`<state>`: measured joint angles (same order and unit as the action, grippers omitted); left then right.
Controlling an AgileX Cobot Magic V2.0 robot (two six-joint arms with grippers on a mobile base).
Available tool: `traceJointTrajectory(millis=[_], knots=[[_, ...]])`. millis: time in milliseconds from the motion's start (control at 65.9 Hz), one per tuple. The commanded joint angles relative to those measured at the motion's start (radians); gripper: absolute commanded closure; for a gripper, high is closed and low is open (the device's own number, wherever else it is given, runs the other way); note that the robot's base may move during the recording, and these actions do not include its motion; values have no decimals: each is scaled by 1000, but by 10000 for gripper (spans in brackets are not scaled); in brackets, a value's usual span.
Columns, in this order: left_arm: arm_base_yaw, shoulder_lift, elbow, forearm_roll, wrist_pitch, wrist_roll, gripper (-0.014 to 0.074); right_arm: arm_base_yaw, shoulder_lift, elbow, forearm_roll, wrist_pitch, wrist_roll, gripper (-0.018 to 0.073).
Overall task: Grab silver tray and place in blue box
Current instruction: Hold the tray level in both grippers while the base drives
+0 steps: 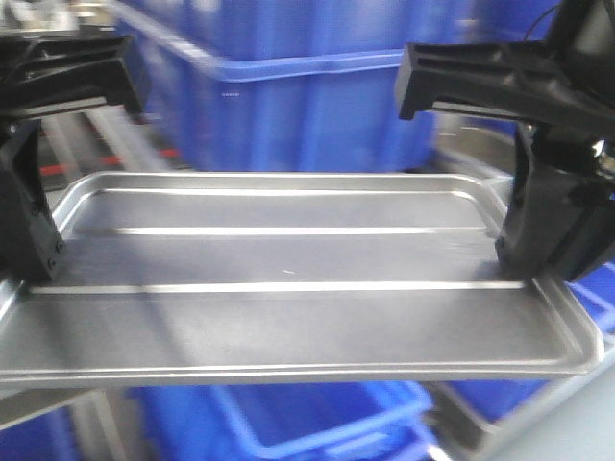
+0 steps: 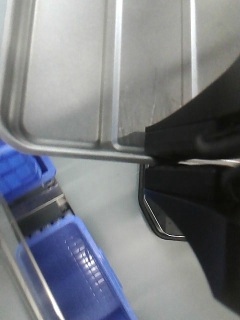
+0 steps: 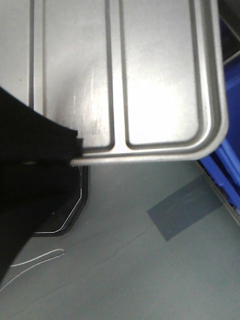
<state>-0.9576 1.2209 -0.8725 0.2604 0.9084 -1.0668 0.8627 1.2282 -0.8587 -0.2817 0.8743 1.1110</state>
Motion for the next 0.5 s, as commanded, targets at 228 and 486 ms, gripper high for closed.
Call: traceJointTrajectory(millis=[228, 486], knots=[[-8, -28, -27, 3, -28, -6, 610, -6, -21, -21, -33, -32, 0, 487], [-8, -28, -27, 3, -28, -6, 610, -6, -21, -21, -33, -32, 0, 487]])
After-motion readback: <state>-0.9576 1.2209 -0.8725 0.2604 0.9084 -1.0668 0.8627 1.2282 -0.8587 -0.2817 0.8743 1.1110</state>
